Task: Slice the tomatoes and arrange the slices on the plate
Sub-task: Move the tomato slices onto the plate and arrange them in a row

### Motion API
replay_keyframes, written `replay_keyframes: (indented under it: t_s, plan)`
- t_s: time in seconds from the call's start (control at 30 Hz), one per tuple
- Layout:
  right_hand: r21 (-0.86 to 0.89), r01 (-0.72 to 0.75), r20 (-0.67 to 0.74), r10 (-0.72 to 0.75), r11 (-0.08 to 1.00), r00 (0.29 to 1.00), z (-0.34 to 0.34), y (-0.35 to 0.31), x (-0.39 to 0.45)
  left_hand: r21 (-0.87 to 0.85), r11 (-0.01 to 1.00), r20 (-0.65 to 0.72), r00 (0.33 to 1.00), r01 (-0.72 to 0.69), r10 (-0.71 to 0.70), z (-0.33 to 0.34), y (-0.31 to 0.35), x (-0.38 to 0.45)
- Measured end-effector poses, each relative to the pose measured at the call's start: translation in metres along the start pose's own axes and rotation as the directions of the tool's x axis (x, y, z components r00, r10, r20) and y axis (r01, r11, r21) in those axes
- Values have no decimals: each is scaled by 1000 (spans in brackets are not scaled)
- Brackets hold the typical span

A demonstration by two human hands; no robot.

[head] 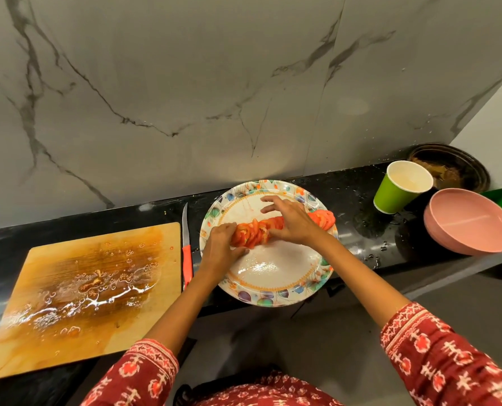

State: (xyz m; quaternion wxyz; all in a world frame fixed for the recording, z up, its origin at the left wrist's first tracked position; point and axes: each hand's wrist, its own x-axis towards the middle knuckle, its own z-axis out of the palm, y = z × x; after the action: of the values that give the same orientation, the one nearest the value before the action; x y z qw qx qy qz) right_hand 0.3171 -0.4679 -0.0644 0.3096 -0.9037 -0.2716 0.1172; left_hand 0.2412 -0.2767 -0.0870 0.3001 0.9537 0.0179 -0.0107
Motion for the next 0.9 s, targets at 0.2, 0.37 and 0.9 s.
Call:
replay_keyframes:
  t_s: [0.2, 0.37, 0.9]
  plan:
    - [-223, 64, 163, -27, 973, 986, 4, -12, 0, 89, 996, 87, 996, -22, 14, 6, 15, 10]
    - [-141, 29, 102, -15, 990, 995, 7, -9, 5, 110, 994, 62, 998, -17, 10, 12, 21, 16]
    - [-143, 84, 108, -69, 986, 992, 8, -3, 9, 75, 997, -6, 1000, -13, 13, 18, 21, 21]
